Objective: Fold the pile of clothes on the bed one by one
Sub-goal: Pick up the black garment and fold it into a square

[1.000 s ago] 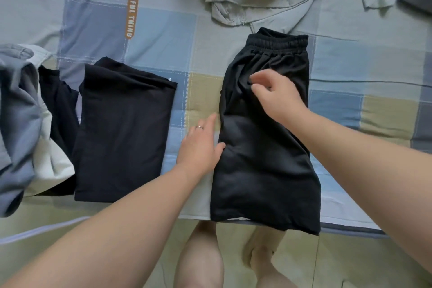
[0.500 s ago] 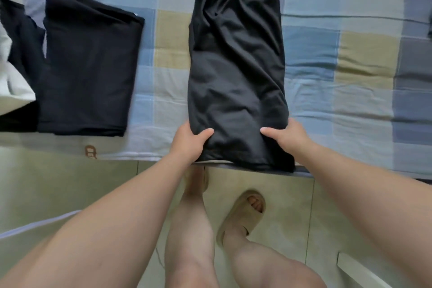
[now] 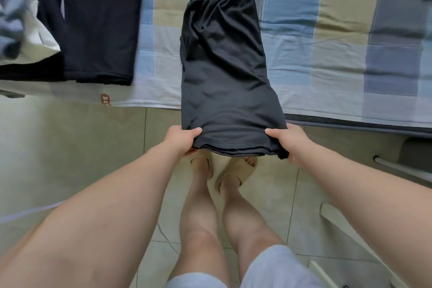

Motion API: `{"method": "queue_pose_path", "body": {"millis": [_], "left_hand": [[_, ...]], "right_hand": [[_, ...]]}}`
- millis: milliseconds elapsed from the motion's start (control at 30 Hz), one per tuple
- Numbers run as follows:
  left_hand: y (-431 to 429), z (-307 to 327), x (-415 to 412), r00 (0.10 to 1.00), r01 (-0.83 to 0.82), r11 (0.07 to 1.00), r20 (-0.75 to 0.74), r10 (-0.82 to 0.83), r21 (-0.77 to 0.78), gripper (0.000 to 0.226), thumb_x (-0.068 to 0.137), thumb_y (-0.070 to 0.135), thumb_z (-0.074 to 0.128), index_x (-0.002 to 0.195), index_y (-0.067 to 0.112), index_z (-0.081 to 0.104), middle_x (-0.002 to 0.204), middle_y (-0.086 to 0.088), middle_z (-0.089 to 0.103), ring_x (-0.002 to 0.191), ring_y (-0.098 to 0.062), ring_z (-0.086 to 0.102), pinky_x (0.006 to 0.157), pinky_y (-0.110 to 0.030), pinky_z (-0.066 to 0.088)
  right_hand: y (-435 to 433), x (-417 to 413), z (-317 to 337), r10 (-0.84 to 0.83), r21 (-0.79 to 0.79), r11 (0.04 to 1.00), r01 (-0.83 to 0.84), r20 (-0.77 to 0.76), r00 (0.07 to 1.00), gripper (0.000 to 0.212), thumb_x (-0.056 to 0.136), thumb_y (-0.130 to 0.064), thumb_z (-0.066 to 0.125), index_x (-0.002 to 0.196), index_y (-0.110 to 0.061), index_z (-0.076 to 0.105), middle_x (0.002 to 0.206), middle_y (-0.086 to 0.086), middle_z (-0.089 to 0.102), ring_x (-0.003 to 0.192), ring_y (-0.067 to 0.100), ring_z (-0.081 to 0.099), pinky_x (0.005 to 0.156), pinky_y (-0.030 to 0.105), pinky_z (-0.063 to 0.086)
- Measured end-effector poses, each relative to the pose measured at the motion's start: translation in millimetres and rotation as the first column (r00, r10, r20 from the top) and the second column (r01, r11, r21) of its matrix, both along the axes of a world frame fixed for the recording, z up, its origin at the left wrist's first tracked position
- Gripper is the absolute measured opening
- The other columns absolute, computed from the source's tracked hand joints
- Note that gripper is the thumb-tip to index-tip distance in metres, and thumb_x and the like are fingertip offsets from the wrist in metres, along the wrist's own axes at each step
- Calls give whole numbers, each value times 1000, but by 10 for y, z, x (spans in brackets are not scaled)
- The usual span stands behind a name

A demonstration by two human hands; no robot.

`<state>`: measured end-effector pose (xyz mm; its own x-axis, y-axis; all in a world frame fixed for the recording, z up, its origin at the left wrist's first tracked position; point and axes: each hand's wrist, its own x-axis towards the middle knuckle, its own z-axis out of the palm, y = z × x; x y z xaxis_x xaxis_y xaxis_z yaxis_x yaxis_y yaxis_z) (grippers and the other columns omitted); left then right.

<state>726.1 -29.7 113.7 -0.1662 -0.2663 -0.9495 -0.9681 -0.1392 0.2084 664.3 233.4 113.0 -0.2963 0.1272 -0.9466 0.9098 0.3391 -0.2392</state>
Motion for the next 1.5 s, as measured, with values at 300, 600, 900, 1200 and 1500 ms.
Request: {"method": "queue_pose_path", "body": {"millis": [300,600,900,1200,1500], "left_hand": [[-220,718,-676,976,-213,970,-13,216,120,14,95,29,69,100,18,61,74,2,66,59,-12,57,63,-28,51],[-660,545,-2332,867,-478,847,-32,498,234,19,100,28,58,112,14,64,80,-2,65,68,-12,63,64,-29,51],[-733,-103,-2757,869,284,887,-294,-398,-363,15,99,34,54,111,26,54,117,4,58,108,-19,58,84,-31,46],[-650,-580,-2884,174,614,166,-73,-982,-771,65,90,35,67,148,27,40,160,5,33,147,-26,26,115,-43,26],[-702,-494,-3237,418,633,291,1,-908,-718,23,103,39,44,109,23,59,115,0,63,117,-29,47,94,-44,32]], "right_hand": [[-179,-812,814,-135,-79,988,132,-28,990,14,92,-13,71,104,-10,65,101,10,71,78,21,66,63,30,54],[-892,-2493,572,-358,-89,931,355,-25,933,15,95,-13,63,109,-14,63,103,8,66,79,20,67,48,28,56],[-1279,-2769,-50,-41,169,980,106,-348,937,39,94,-42,60,127,-26,49,117,-3,53,108,20,55,90,36,46],[-1116,-2593,-532,903,496,428,-755,-214,372,89,81,-44,75,153,-40,23,147,2,41,141,28,30,118,51,17],[-804,-3048,-484,920,473,390,-790,-243,309,74,79,-47,78,138,-30,37,113,-5,65,121,26,51,120,55,6]]}}
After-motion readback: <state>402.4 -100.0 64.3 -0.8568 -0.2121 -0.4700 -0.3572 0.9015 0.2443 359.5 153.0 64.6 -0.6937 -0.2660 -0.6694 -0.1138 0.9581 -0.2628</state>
